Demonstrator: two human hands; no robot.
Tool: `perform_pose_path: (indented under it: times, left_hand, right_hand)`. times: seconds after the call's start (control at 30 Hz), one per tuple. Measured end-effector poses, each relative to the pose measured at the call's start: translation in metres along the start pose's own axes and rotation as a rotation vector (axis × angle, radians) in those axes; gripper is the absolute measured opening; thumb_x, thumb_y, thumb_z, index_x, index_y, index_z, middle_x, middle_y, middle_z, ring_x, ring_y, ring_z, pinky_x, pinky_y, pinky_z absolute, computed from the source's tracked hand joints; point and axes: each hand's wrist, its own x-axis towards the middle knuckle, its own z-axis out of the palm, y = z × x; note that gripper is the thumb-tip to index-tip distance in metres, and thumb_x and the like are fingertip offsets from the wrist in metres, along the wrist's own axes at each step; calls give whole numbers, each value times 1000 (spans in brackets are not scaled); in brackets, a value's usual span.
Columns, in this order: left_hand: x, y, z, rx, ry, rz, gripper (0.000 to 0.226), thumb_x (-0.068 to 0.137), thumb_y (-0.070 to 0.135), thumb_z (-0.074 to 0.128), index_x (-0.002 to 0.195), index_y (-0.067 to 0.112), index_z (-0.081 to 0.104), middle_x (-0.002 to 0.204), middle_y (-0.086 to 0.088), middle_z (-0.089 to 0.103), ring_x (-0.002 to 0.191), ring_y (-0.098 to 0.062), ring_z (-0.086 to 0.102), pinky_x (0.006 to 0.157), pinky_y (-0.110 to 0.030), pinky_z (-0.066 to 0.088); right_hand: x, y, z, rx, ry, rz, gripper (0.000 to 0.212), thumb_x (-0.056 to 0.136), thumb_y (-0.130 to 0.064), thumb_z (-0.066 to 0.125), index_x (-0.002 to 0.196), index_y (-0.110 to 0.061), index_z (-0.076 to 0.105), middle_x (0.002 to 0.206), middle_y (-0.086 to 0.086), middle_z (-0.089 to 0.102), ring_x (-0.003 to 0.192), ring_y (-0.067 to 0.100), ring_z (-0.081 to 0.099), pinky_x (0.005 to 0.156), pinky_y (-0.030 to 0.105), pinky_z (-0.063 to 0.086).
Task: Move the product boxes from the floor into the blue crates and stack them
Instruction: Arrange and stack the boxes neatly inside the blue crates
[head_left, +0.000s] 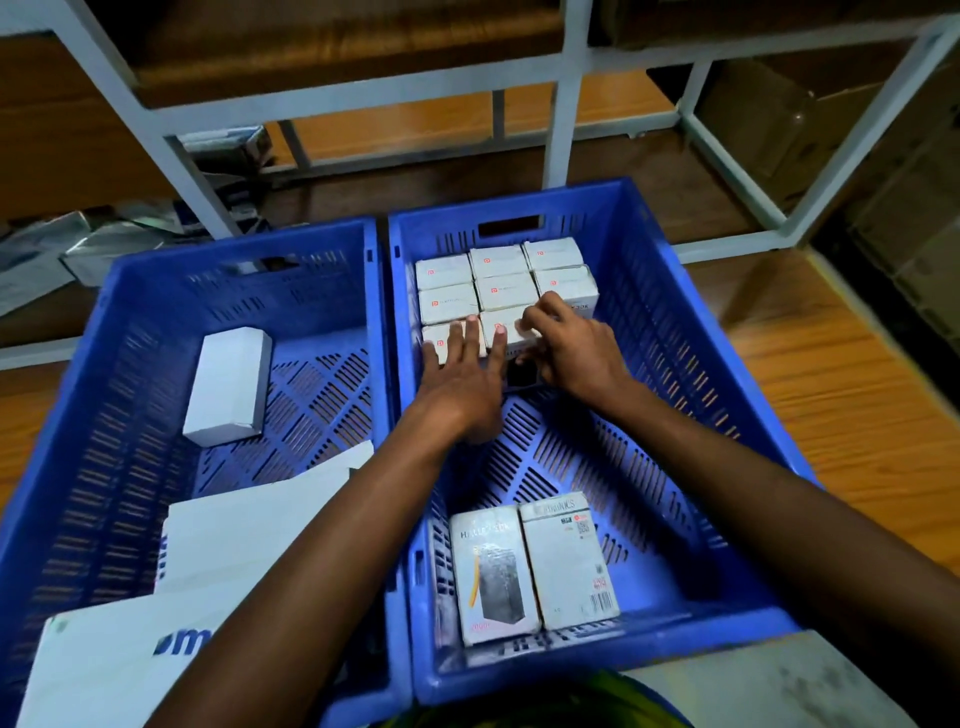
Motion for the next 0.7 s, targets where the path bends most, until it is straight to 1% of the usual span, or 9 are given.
perform_pose_path:
  times: [0.13,0.2,0.3,0.37,0.43,0.5,0.57,0.63,0.7]
  left_hand:
    - [-8,2,-2,31,165,39,97,91,22,64,162,13,-2,166,-24,-17,154,-40,-18,124,-58,-2]
    - [-17,5,-4,33,328,84,84,87,26,67,158,13,24,166,-23,9,154,-39,3,123,-53,13]
    - [-32,11,-7,-54,445,84,56,87,27,64,141,16,54,141,-13,50,134,-34,38,102,-46,38]
    - [-40,14,-5,-132,357,67,43,88,25,62,130,16,63,127,-14,61,121,-35,53,90,-44,46]
    - [-45,17,0,-143,235,63,37,89,22,60,125,19,66,125,-14,64,116,-37,60,87,-43,49]
    - [-47,19,5,-104,151,62,35,91,19,57,125,20,65,127,-14,64,117,-37,61,90,-45,49]
    - [-46,19,9,-66,110,55,35,92,18,57,126,20,65,130,-13,62,119,-37,61,93,-45,49]
    - [-44,17,11,-69,93,40,36,93,20,57,129,20,63,133,-13,61,121,-37,60,94,-45,48]
    - [-43,15,11,-108,112,20,38,94,22,57,131,20,61,134,-13,60,122,-37,58,95,-44,48]
  right_hand:
    - [16,-16,-38,-122,-142,48,33,83,-37,79,112,-24,67,122,-1,61,100,38,67,68,38,42]
    - [21,-29,-61,-133,-169,57,23,83,-41,79,101,-28,72,119,-4,63,105,35,66,70,35,37]
    - [16,-41,-85,-155,-242,108,20,80,-42,81,91,-28,73,107,0,67,102,33,65,71,35,37]
    - [8,-42,-89,-174,-514,145,30,73,-45,87,94,-27,74,97,1,69,93,26,65,70,35,45]
    - [-2,-41,-79,-52,-899,186,46,66,-44,95,102,-24,74,92,1,74,77,20,67,65,36,60]
    - [-15,-45,-61,26,-1202,210,63,62,-46,97,115,-22,72,102,0,72,84,20,68,68,39,66]
    - [-25,-55,-42,6,-1404,164,66,67,-47,93,121,-16,71,105,-6,66,90,20,66,73,45,65]
    - [-31,-65,-27,28,-1525,100,55,72,-44,92,109,-8,74,93,2,67,76,23,67,74,46,65]
    - [-32,-69,-21,62,-1548,87,56,70,-39,94,109,-5,74,98,13,71,69,24,68,71,40,65]
